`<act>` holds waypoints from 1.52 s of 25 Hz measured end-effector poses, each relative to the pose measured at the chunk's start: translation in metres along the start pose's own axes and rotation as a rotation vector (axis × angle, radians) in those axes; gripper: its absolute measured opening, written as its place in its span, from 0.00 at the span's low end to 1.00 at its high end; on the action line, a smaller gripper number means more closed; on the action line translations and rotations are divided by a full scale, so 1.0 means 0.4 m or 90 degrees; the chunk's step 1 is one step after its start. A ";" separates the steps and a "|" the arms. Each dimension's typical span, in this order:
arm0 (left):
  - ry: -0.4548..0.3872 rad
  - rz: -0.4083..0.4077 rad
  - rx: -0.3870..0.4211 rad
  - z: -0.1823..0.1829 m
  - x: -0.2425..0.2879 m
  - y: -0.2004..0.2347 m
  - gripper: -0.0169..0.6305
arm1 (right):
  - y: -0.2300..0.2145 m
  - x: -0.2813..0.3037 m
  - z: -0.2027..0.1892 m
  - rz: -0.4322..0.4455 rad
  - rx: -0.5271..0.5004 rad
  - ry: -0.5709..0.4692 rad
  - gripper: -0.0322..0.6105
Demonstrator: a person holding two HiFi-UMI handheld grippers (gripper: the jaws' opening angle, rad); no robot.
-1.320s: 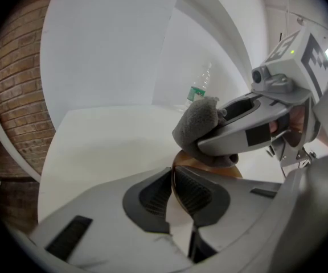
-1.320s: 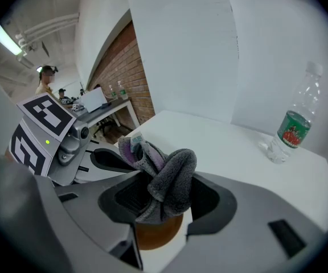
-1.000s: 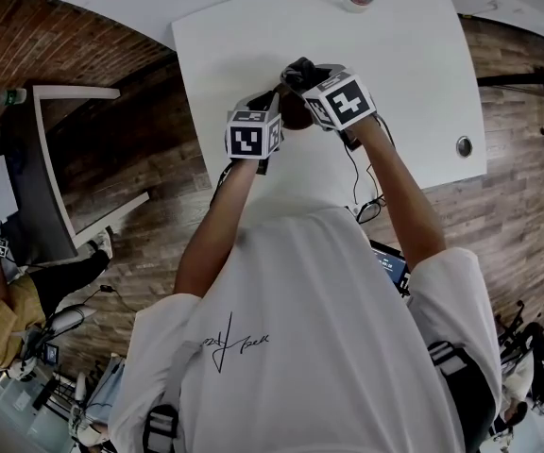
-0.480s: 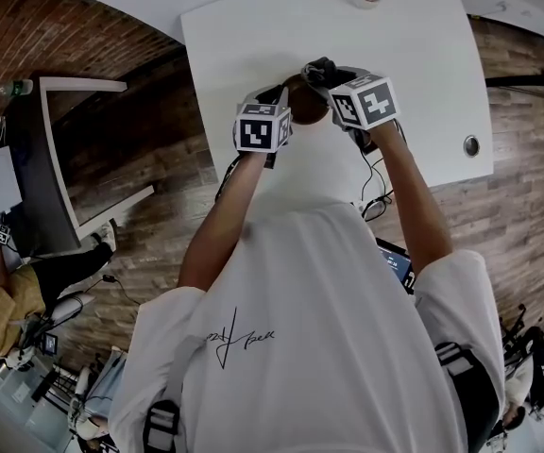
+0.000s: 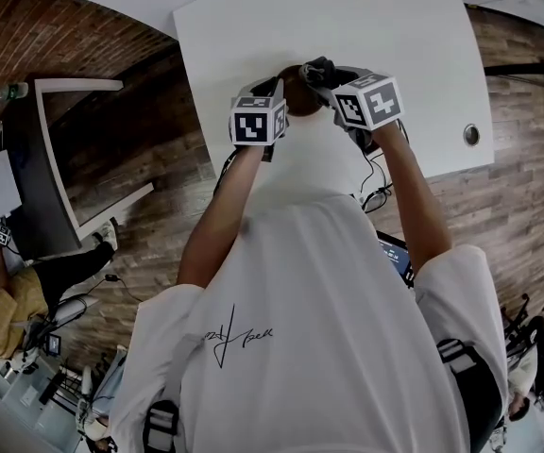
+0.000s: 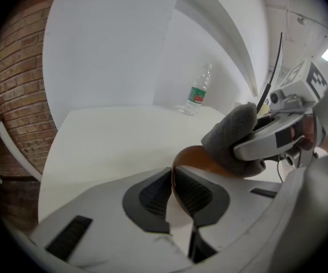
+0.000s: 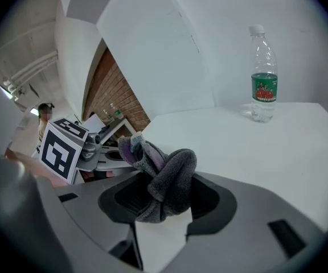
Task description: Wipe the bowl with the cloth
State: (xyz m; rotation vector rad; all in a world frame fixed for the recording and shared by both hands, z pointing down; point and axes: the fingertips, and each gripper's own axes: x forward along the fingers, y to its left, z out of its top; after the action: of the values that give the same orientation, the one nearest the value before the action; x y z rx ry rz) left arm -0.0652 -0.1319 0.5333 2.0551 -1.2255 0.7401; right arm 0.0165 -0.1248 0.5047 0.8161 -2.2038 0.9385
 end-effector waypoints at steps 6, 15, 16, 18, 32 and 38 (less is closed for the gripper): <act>0.005 0.006 0.019 0.000 0.000 -0.006 0.07 | 0.013 -0.016 -0.007 0.010 0.006 -0.017 0.33; 0.005 0.009 0.011 0.001 0.000 -0.004 0.07 | 0.044 -0.021 -0.029 0.022 0.018 -0.025 0.33; 0.005 0.009 0.010 0.000 0.000 -0.003 0.07 | 0.049 -0.019 -0.031 0.024 0.020 -0.026 0.33; 0.005 0.008 0.008 -0.001 0.000 -0.001 0.07 | 0.059 -0.013 -0.036 0.028 0.023 -0.025 0.33; -0.008 -0.006 -0.016 0.003 0.000 0.002 0.09 | 0.105 0.032 -0.054 0.070 0.088 -0.030 0.33; -0.021 -0.015 -0.030 -0.006 -0.015 0.024 0.17 | 0.114 0.032 -0.040 0.067 0.063 -0.034 0.33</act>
State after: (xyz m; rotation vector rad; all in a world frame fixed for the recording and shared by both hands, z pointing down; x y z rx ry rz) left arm -0.0766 -0.1304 0.5324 2.0472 -1.2238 0.6624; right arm -0.0201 -0.0907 0.5047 0.7839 -2.2800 1.0968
